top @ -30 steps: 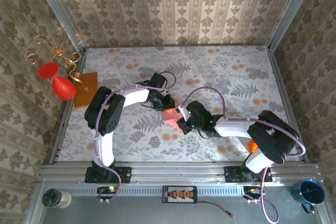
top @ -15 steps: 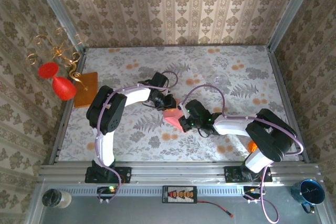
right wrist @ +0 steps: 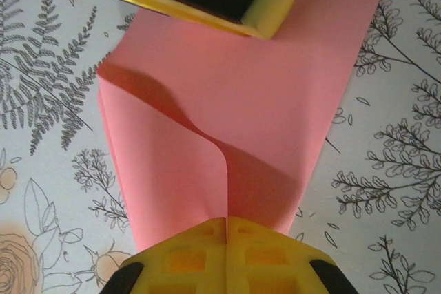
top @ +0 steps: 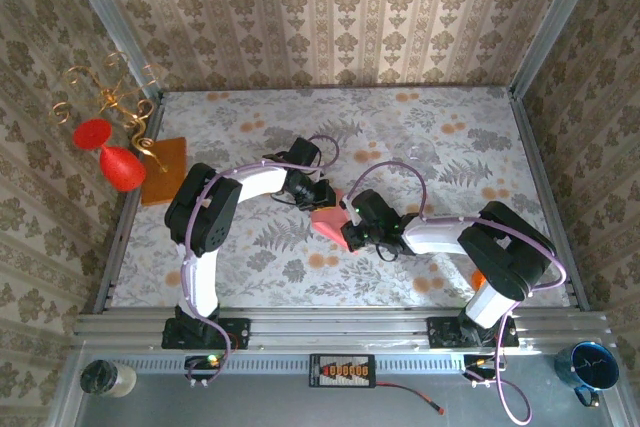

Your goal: Fold a paper plane with a square sheet of paper (pick it up from the middle)

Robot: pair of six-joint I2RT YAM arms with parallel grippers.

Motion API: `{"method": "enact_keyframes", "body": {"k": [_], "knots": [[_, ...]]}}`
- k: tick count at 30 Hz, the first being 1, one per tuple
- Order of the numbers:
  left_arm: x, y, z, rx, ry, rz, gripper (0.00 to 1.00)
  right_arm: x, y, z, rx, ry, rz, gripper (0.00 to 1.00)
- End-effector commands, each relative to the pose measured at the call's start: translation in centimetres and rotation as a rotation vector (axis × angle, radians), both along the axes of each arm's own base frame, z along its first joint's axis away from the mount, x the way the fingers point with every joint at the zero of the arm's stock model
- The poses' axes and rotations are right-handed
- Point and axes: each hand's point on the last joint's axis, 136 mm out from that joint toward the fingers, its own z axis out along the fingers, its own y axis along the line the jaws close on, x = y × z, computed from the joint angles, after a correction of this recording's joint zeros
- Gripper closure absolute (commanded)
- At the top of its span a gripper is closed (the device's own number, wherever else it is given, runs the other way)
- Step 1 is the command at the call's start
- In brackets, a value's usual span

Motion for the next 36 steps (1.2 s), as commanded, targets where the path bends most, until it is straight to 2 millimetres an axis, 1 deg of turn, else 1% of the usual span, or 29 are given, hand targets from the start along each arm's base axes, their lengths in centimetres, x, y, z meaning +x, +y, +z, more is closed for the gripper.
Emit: {"method": "enact_keyframes", "body": {"k": [1,5,8,12,16,21,29,36], "knots": [[-1.1,0.3,-0.8,0.036,0.041,-0.001,0.82,0.2,0.5,0.3,0.024,0.019,0.001,0.95],[-0.5,0.4,1.4,0.010,-0.013,0.045,0.81,0.0,0.3,0.2,0.021,0.026,0.003,0.95],[-0.4,1.1,1.9,0.031,-0.030,0.059,0.80,-0.1,0.3,0.0,0.018,0.031,0.004,0.95],[-0.7,1.9,0.7,0.056,-0.005,0.070,0.81,-0.1,0.3,0.1,0.026,0.030,0.005,0.95],[-1.4,1.9,-0.6,0.068,0.029,0.062,0.82,-0.1,0.3,0.3,0.031,0.026,0.002,0.95],[-1.9,2.0,-1.7,0.084,0.058,0.047,0.84,0.1,0.3,0.5,0.035,0.024,-0.008,0.95],[-2.4,2.0,-2.6,0.100,0.077,0.013,0.86,0.5,0.0,0.6,0.029,0.030,-0.031,0.95],[-2.7,1.9,-2.9,0.104,0.081,0.000,0.86,0.3,0.0,0.4,0.029,0.042,-0.024,0.95]]}}
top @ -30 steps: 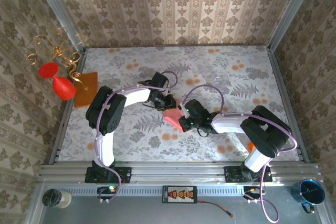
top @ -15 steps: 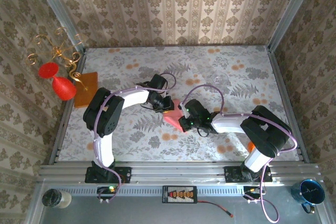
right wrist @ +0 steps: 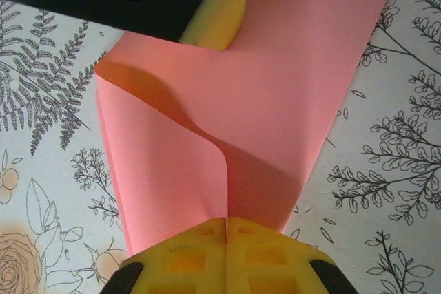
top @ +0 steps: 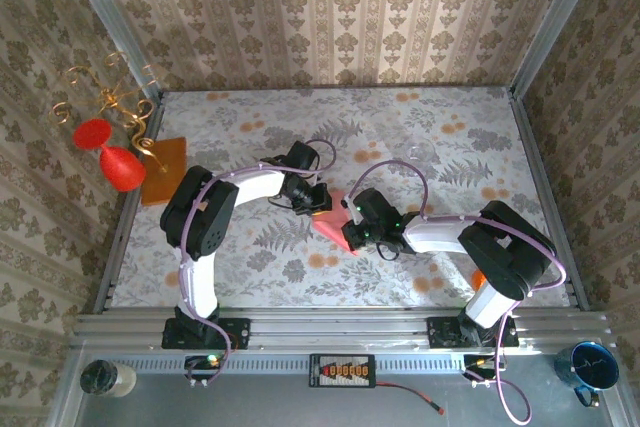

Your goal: Fold a paper plane with a square sheet of paper (pick it up from the middle)

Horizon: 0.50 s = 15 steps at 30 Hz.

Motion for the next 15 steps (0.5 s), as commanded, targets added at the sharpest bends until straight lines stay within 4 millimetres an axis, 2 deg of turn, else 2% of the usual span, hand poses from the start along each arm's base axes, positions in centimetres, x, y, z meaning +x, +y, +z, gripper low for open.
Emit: {"method": "enact_keyframes", "body": {"k": [1,9,15], "knots": [[-1.6,0.9,-2.5,0.070,0.065,-0.026,0.86,0.3,0.3,0.5,0.016,0.014,-0.012,0.95],[-1.3,0.6,-2.7,0.063,0.059,-0.038,0.87,0.0,0.3,0.3,0.005,0.045,-0.005,0.95],[-0.3,-0.2,-2.6,0.035,0.049,-0.055,0.87,-0.2,0.0,0.5,0.021,0.090,-0.032,0.95]]}}
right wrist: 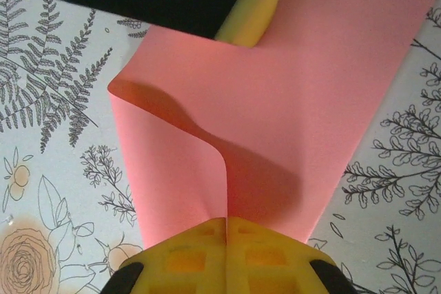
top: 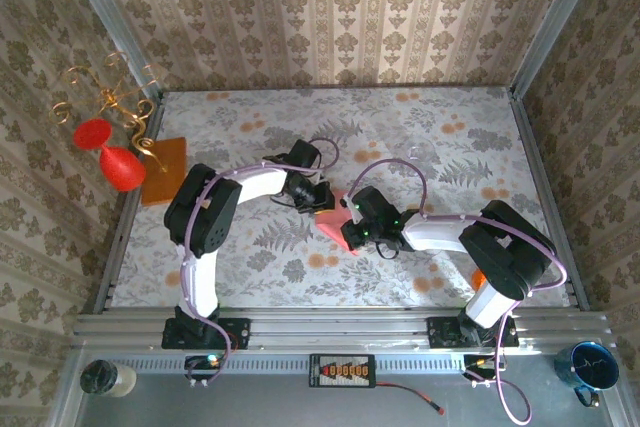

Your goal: Fold a paper plane with a square sheet of paper (pick it up from the middle)

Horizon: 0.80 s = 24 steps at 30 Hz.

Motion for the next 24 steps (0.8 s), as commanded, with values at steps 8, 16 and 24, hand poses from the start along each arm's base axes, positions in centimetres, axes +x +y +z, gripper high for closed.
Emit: {"method": "enact_keyframes", "body": {"k": [8,16,24], "knots": [[-0.39,0.74,-2.53,0.047,0.039,-0.028,0.87,-0.25,-0.48,0.69,0.039,0.099,-0.056,0.95],[-0.63,0.82,-2.87,0.051,0.050,-0.033,0.88,0.43,-1.07,1.02,0.001,0.068,-0.073,0.95],[-0.73,0.87,-3.01,0.054,0.055,-0.035,0.88,0.69,-0.94,1.24,-0.005,0.056,-0.059,0.95]]}}
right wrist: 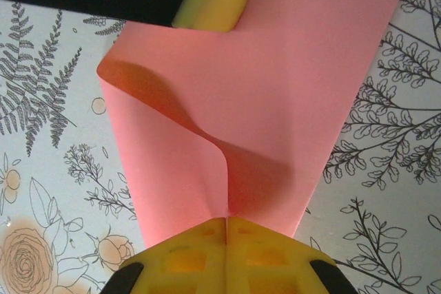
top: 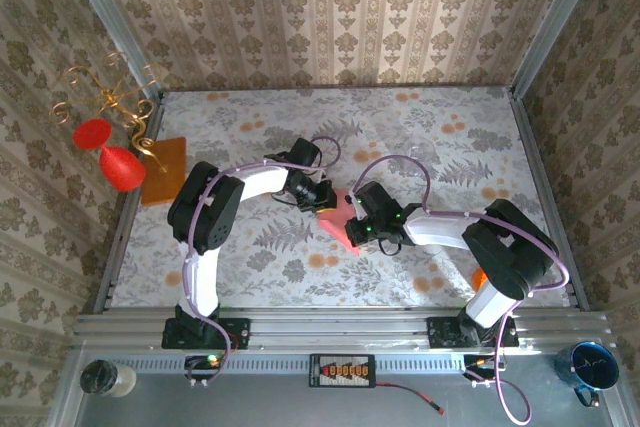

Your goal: Fold a paper plane with a square sheet of paper (pick it up from the middle)

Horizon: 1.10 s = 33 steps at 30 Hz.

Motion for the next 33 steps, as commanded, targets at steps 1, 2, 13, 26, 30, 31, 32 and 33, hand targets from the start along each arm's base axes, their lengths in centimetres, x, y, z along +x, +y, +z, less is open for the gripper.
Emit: {"method": "enact_keyframes", "body": {"k": [1,2,13,26,30,31,32,33], "knots": [[-0.9,1.4,-3.0,0.089,0.045,-0.008,0.88,0.7,0.0,1.2,-0.004,-0.027,-0.001,0.95],[-0.9,1.4,-3.0,0.088,0.045,-0.008,0.88,0.7,0.0,1.2,-0.005,-0.026,0.000,0.95],[-1.2,1.4,-3.3,0.089,0.053,-0.013,0.88,0.9,-0.1,0.8,-0.012,-0.023,-0.003,0.95],[-1.3,1.2,-3.3,0.085,0.057,-0.017,0.88,1.2,-0.1,0.6,-0.014,-0.020,-0.006,0.94],[-1.3,1.2,-3.3,0.085,0.056,-0.018,0.88,1.1,0.0,0.4,-0.015,-0.013,-0.003,0.94],[-1.3,1.2,-3.3,0.084,0.054,-0.017,0.88,1.0,-0.1,0.2,-0.016,-0.010,-0.003,0.95],[-1.3,1.2,-3.3,0.084,0.055,-0.017,0.88,1.0,-0.1,0.2,-0.016,-0.008,-0.002,0.95],[-1.3,1.2,-3.4,0.086,0.055,-0.017,0.88,0.9,0.0,0.1,-0.016,-0.003,-0.001,0.95]]}}
